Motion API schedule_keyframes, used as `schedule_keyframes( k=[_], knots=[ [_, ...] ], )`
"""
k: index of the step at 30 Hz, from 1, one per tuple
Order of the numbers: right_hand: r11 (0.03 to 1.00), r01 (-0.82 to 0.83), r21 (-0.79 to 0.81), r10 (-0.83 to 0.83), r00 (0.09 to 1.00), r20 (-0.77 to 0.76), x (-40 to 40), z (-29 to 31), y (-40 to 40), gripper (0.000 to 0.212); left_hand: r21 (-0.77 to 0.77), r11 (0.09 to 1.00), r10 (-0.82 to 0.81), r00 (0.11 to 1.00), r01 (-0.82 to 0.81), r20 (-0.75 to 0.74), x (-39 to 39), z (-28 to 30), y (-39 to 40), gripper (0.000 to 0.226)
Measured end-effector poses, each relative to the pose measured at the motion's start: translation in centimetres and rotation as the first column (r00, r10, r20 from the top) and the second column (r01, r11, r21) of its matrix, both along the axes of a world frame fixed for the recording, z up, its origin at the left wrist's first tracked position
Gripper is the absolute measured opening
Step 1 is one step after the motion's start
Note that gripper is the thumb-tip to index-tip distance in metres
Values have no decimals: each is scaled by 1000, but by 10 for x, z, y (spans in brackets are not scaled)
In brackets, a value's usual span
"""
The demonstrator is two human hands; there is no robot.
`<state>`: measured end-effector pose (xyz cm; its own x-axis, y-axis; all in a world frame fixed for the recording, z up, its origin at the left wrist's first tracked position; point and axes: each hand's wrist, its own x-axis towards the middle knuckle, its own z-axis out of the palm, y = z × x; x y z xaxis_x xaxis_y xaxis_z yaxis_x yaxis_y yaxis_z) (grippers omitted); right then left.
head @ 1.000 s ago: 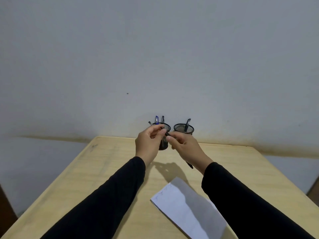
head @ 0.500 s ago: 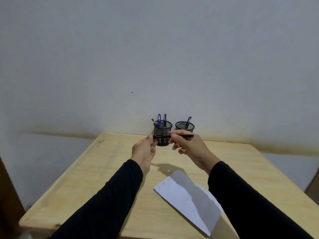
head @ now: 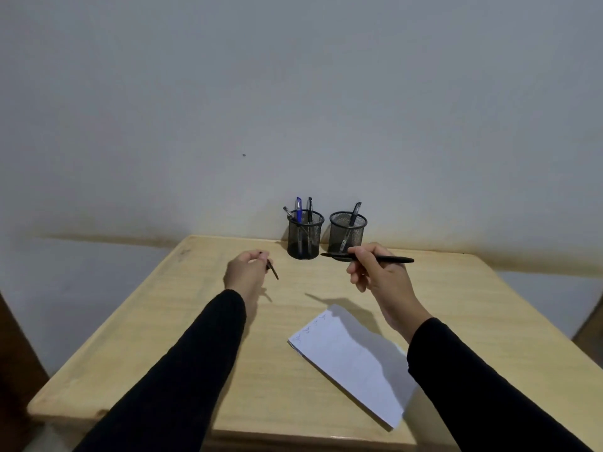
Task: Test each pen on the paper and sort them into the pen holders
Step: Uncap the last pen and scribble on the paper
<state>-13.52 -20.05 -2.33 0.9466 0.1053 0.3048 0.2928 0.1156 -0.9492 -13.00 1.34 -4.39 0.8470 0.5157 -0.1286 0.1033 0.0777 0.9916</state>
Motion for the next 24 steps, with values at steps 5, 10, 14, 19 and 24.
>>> schedule_keyframes(
  k=[5,10,14,19,24],
  knots=[
    [1000,-15,14,17,997,-74,1,-13,5,16,366,922,-94,989,129,-111,1,-36,-17,15],
    [1000,-5,21,7,993,-118,5,-25,2,16,453,887,-63,996,87,-66,0,-50,-23,23],
    [1000,-13,22,17,988,-153,7,-35,2,17,523,851,-20,998,50,-62,2,-53,-27,29],
    [1000,-22,-8,20,981,-192,8,-40,0,17,602,792,-112,993,106,-28,-9,-48,-35,34],
    [980,26,-196,-59,984,-167,11,-48,0,14,742,603,-303,945,292,-126,-40,-54,-56,31]
  ],
)
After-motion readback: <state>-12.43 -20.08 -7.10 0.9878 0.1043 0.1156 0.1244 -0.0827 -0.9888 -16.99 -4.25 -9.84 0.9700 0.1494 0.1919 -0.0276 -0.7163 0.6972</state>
